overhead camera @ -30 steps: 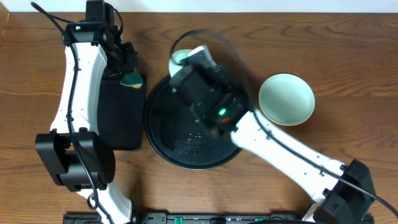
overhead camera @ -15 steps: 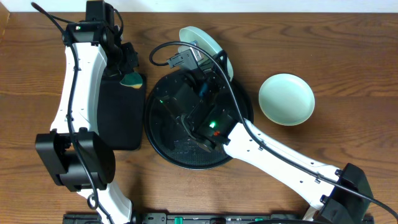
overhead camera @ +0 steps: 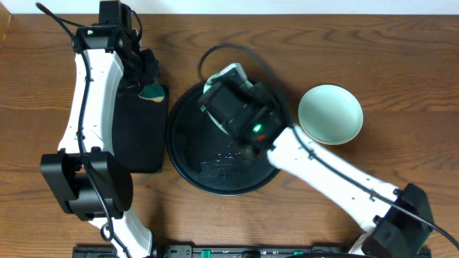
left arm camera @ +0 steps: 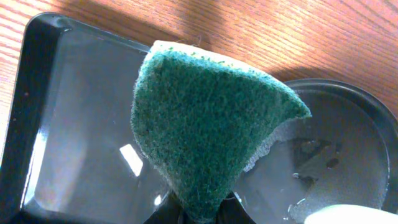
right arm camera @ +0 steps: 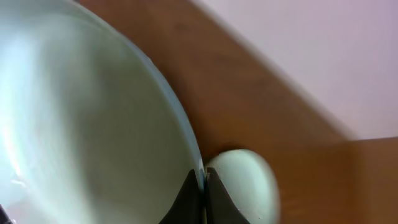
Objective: Clean dirty plates on tray and stack at the side
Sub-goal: 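Lift the light-blue plate with the right gripper and carry it right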
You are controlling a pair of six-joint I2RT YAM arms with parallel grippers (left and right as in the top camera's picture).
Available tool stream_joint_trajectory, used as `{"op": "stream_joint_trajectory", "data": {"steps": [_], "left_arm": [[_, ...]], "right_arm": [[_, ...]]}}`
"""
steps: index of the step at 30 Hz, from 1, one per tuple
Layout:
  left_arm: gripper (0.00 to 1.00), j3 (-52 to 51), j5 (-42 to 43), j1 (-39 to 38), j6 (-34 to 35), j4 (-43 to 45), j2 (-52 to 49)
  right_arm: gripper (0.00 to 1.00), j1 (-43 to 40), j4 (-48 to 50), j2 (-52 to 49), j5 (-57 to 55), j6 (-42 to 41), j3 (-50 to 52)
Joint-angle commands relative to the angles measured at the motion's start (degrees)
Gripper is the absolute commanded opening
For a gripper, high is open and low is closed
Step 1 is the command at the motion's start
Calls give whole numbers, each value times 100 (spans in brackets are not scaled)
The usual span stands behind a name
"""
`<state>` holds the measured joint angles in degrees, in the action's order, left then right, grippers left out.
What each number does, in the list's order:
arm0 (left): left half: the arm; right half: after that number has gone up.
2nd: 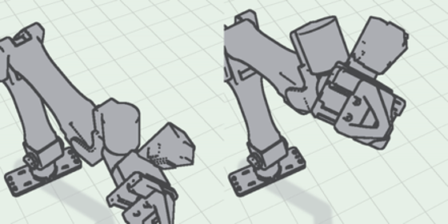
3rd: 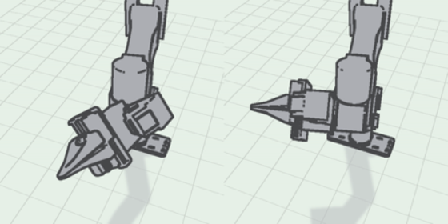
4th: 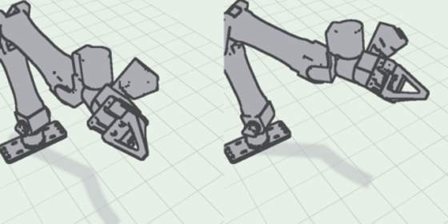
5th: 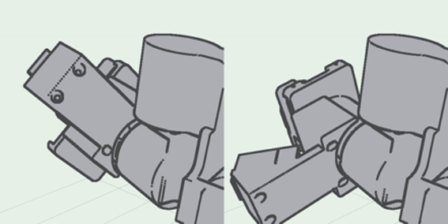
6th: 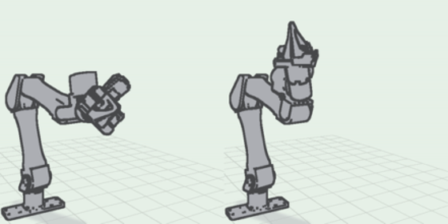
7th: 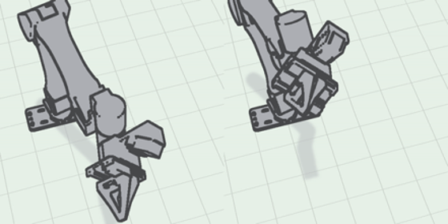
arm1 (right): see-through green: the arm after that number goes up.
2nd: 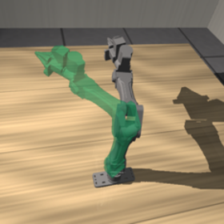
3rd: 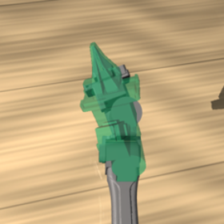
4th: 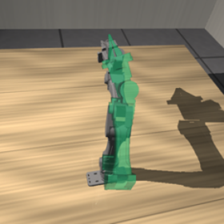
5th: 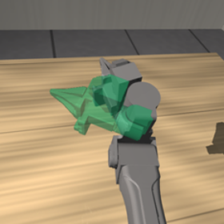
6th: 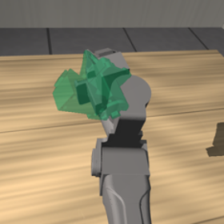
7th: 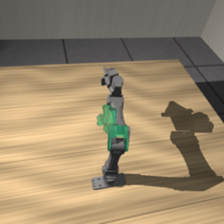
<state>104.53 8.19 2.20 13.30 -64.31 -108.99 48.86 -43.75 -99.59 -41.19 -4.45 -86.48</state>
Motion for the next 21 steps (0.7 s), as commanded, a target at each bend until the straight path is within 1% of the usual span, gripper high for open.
{"op": "stream_joint_trajectory", "data": {"steps": [1,2,4,6,8,12,16,21], "left_arm": [[8,-17,-50,9,13,-20,-2],[7,-17,-52,9,11,-17,-2],[8,-20,-55,9,9,-17,-2],[7,-17,-55,9,9,-17,-2],[7,-17,-55,9,9,-17,-2],[7,-17,-52,9,11,-17,-2],[7,-20,-52,9,11,-20,-2],[7,-17,-52,9,11,-20,-2]], "right_arm": [[1,-549,11,177,2286,-542,-48],[1,-852,22,258,3005,-542,-48],[1,-1325,11,411,3906,-542,-48],[1,-1832,-68,586,4570,-544,-48],[1,-2411,-214,769,4972,-632,-48],[1,-3560,-704,1008,5082,-647,-48],[1,-4627,-1167,935,5040,-636,-9],[1,-5508,-1241,713,4892,-619,356]]}}
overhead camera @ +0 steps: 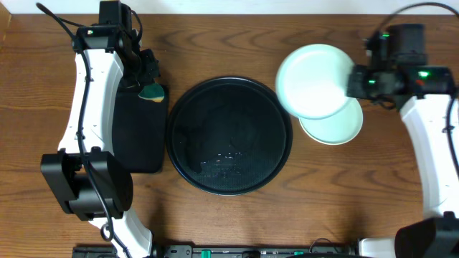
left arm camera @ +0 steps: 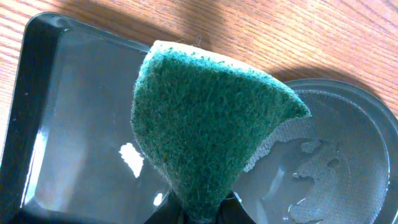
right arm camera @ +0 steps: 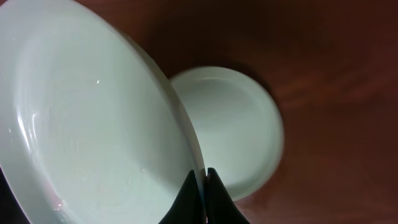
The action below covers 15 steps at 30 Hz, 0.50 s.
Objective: Clean dirty plates on tray and stack at the side
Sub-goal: 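Lift the light-blue plate with the right gripper and carry it right, then lower the plate onto the plate stack and open the right gripper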
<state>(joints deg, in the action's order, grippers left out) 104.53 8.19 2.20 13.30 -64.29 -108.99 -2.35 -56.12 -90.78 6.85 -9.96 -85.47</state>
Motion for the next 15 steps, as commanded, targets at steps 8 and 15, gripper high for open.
{"op": "stream_joint_trajectory", "data": {"steps": [8,15], "left_arm": [[7,-17,-52,9,11,-20,-2],[7,-17,-57,11,7,-17,-2]], "right_arm": [[1,-883,1040,-520,42,-70,1445],[12,-881,1814,-702,46,-72,2044]]}}
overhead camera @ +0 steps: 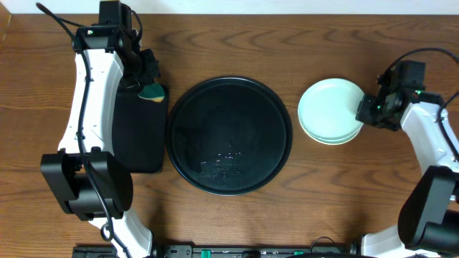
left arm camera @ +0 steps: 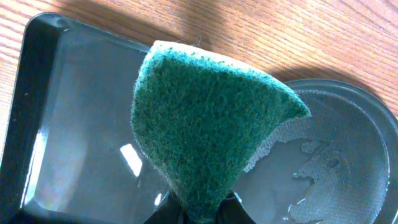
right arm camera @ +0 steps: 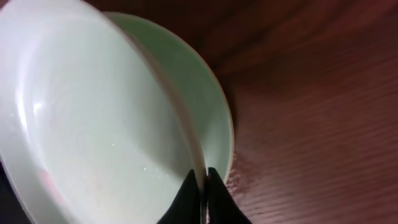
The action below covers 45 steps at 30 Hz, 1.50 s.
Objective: Clean dirty plates on tray and stack at the side
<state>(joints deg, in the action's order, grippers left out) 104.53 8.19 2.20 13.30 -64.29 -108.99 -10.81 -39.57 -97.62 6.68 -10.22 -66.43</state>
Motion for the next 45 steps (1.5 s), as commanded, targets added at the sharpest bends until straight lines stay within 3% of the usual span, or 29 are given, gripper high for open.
{"op": "stream_joint_trajectory", "data": {"steps": [1,4,13,20,28,32,33,36,45], "left_arm": [[7,-17,-59,11,2,-17,-2],[7,-17,-59,24,-17,7,0],[7,-11,-330,527,-229,-522,7],[8,-330,-487,949,-229,-461,0],[8,-1473,-479,957,-203,437,-4],[27,-1880,-481,964,-203,717,-7],[38,-1928,-481,962,-205,765,-11],[52,-1921,-481,964,-203,833,-4],[59,-977,-376,944,-205,197,278]], "right_arm": [[20,-35,168,-17,61,-46,155],[37,-35,166,-13,66,-46,144],[47,144,-721,-11,581,201,-584],[71,737,-835,-11,557,326,-966],[73,1060,-846,-11,474,334,-966],[73,1091,-846,-11,476,343,-966],[73,1091,-848,-11,476,343,-966],[73,1091,-887,-11,476,343,-966],[69,1091,-1416,-9,474,343,-1419]]}}
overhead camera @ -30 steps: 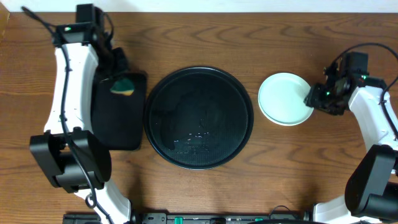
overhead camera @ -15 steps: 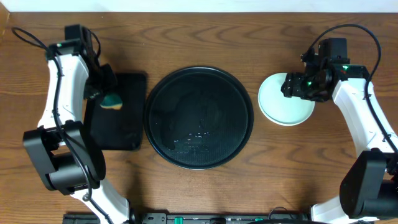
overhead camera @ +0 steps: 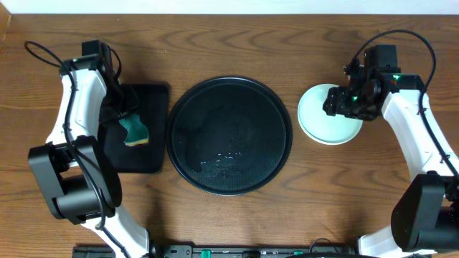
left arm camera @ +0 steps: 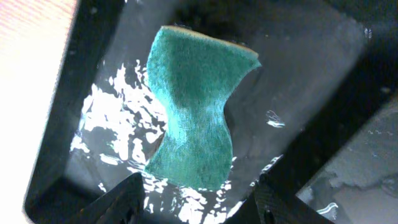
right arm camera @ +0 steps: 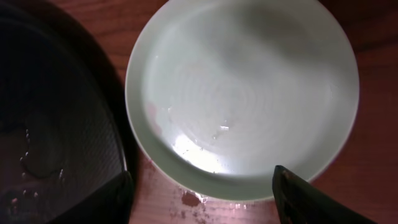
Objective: Clean dirty plates on tray and stack at the side
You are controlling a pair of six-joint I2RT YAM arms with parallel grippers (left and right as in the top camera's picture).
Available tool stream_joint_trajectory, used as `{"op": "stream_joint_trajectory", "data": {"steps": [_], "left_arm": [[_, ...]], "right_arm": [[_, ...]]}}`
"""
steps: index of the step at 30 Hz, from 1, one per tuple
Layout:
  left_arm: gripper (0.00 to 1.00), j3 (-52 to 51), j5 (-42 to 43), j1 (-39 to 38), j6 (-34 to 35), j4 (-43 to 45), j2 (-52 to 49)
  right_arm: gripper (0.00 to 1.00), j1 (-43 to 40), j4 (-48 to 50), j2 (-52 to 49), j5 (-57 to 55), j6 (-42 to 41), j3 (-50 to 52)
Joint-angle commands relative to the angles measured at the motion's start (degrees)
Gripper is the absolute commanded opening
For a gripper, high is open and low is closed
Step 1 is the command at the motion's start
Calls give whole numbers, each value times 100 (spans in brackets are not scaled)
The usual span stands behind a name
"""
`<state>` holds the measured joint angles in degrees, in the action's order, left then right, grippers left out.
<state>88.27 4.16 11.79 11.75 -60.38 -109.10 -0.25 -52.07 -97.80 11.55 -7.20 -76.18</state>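
Note:
The pale green plates [overhead camera: 328, 118] lie stacked on the table right of the round black tray [overhead camera: 229, 136], which holds only water film. My right gripper [overhead camera: 340, 102] hangs open above the stack; in its wrist view the top plate [right arm camera: 242, 93] lies flat beyond the spread fingertips [right arm camera: 115, 199], touching nothing. The green sponge [overhead camera: 134, 130] lies in the rectangular black tray [overhead camera: 154, 161] at the left. My left gripper [left arm camera: 199, 205] is open just above the sponge [left arm camera: 196, 112], its fingers [left arm camera: 121, 199] apart on either side.
The round tray's rim [right arm camera: 121, 143] runs close to the left of the plate stack. Water drops [right arm camera: 189, 199] wet the wood beside the stack. The rectangular tray's wet floor [left arm camera: 112, 124] glistens. Bare wooden table lies in front and behind.
The right gripper has let go of the plate, which now lies on the stack, and stands open above it. The left gripper has opened; the sponge now lies in the rectangular tray.
The right gripper held a plate by its rim over the round tray, then over the plate at the right side, then down on that plate. It has since released it. The left gripper held the sponge still over the rectangular tray until dropping it there.

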Motion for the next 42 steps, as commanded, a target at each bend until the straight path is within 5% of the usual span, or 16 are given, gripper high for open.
{"op": "stream_joint_trajectory", "data": {"steps": [1,5,6,8,9,10,19,42], "left_arm": [[59,861,57,-35,-50,-315,404],[60,1292,181,-146,-46,-391,1025],[70,1290,181,-168,-48,-376,1174],[73,1290,177,-214,-52,-363,1458],[73,1290,177,-212,-52,-363,1558],[73,1290,177,-212,-52,-363,1631],[74,1285,177,-212,-52,-365,1812],[74,1285,177,-212,-52,-365,1812]], "right_arm": [[68,35,-302,9,-11,42,-612],[67,35,-929,9,-15,44,-1488],[67,35,-1099,9,-17,48,-1738],[68,33,-1598,9,-63,170,-2457],[72,33,-1764,9,-107,212,-2695],[99,33,-1954,11,-175,243,-2977],[99,31,-3434,302,-361,234,-5451],[99,-31,-3263,1209,-962,608,-5486]]}}
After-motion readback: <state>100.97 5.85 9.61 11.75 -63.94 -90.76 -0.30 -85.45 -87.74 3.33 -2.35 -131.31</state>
